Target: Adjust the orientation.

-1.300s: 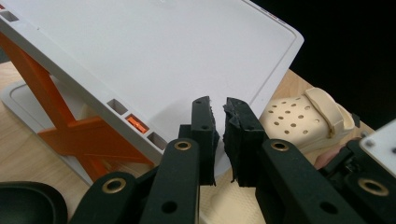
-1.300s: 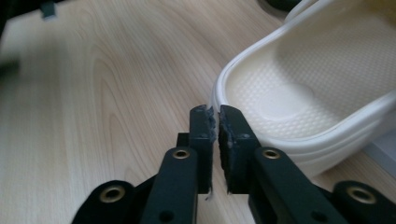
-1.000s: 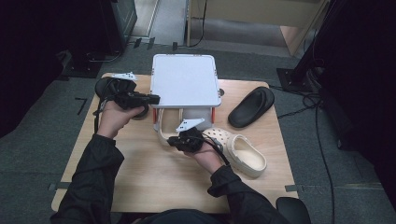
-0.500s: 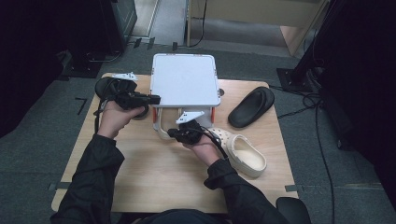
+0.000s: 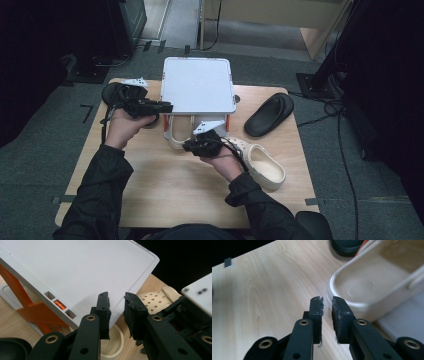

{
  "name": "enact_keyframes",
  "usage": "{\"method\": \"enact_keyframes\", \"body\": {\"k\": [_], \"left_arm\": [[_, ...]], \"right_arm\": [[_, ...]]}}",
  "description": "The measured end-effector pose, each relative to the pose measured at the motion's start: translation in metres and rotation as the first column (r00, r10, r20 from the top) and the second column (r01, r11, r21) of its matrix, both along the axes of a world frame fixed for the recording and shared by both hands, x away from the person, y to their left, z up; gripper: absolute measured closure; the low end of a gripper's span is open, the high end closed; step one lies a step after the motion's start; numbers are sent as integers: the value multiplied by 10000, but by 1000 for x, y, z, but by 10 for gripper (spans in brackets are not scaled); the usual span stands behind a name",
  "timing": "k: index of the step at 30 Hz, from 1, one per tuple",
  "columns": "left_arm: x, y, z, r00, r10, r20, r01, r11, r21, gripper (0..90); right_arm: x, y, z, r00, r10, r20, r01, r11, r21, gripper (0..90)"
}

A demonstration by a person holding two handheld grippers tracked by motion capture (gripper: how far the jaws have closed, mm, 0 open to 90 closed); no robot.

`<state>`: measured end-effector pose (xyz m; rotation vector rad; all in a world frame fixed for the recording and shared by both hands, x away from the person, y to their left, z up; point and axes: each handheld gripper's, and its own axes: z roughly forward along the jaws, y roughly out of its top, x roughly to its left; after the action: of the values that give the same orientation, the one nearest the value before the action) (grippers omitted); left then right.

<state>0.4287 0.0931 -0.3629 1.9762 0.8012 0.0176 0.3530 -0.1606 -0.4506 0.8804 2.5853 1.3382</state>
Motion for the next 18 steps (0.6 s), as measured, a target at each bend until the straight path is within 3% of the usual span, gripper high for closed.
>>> {"method": "enact_keyframes", "body": {"k": [1,2,4,7,9,10,11,18], "left_arm": [[-4,-2,2,9998,144,138,-147,9997,200,704],[-4,-2,2,9998,144,138,-147,9997,200,702],[-10,-3,6,10000,-20,23,19,9999,100,703],[-14,-7,6,9999,-100,37,99,9996,282,701],[-19,-11,6,9997,-234,34,233,9990,379,698],[-22,-13,4,9997,-243,43,242,9993,283,698],[-25,-15,1,9997,-241,-106,241,9997,-3,701],[-45,-30,-20,9996,-254,-112,258,9990,355,711]], "right_arm": [[-5,-10,6,10000,17,23,-17,10000,-62,750],[-5,-10,6,10000,17,23,-17,10000,-62,750],[-13,-29,16,9998,-87,169,89,9999,-124,726],[-16,-41,20,9996,-211,186,212,9998,-27,708],[-21,-65,28,9984,-506,236,503,9986,148,693],[-21,-65,28,9984,-506,236,503,9986,148,693],[-24,-78,31,9970,-697,341,691,9975,173,693],[-27,-121,34,9882,-1397,627,1382,9900,266,743]]}}
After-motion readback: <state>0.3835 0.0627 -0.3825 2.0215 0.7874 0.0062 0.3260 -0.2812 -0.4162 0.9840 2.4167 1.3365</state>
